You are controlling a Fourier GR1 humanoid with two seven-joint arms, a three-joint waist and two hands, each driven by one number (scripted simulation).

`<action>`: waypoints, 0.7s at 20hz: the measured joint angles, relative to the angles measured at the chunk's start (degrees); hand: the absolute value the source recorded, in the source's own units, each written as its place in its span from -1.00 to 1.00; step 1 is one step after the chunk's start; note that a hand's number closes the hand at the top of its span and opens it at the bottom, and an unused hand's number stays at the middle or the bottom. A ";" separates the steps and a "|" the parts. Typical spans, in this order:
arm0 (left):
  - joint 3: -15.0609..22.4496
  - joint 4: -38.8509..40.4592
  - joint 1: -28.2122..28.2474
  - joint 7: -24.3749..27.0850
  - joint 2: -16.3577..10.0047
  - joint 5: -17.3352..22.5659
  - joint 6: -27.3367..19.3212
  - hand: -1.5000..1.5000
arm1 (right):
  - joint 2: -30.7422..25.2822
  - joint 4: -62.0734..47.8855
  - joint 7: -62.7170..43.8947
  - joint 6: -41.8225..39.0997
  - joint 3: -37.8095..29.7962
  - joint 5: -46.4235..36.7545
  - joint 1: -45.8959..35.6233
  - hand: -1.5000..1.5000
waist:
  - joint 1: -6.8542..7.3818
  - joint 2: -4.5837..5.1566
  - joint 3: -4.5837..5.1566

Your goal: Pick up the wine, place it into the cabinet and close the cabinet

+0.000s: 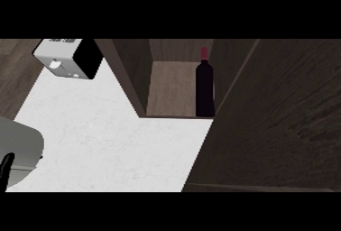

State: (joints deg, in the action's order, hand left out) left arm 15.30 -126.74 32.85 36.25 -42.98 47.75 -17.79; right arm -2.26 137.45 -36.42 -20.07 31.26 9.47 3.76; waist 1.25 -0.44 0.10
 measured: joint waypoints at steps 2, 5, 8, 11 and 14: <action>-2.34 -0.29 2.35 0.60 -0.58 0.86 2.15 -1.00 | 0.85 -0.04 -0.85 3.20 3.74 -4.34 -3.23 1.00 | 0.10 -0.02 0.01; -6.39 -0.21 4.98 0.85 -1.61 2.72 5.77 -1.00 | 1.55 -1.16 -2.62 8.20 8.27 -9.78 -9.20 1.00 | 0.22 -0.02 0.03; -9.92 0.06 7.55 0.86 -2.24 4.36 9.50 -1.00 | 1.90 -4.51 -3.43 13.69 11.30 -13.53 -16.01 1.00 | 0.37 0.03 0.02; -12.94 -0.21 9.38 0.63 -2.54 5.54 12.57 -1.00 | 2.06 -10.49 -3.34 20.01 12.41 -14.45 -23.42 1.00 | 0.68 0.13 0.01; -16.64 -1.02 10.76 -0.72 -3.08 7.60 14.82 -1.00 | 2.16 -15.92 -3.58 23.55 9.80 -12.94 -31.01 1.00 | 0.85 0.24 0.01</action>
State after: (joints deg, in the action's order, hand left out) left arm -1.33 -127.75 43.61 35.53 -46.06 55.34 -2.97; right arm -0.10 121.53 -39.99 3.48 41.06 -3.47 -27.25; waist 2.10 -0.20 0.12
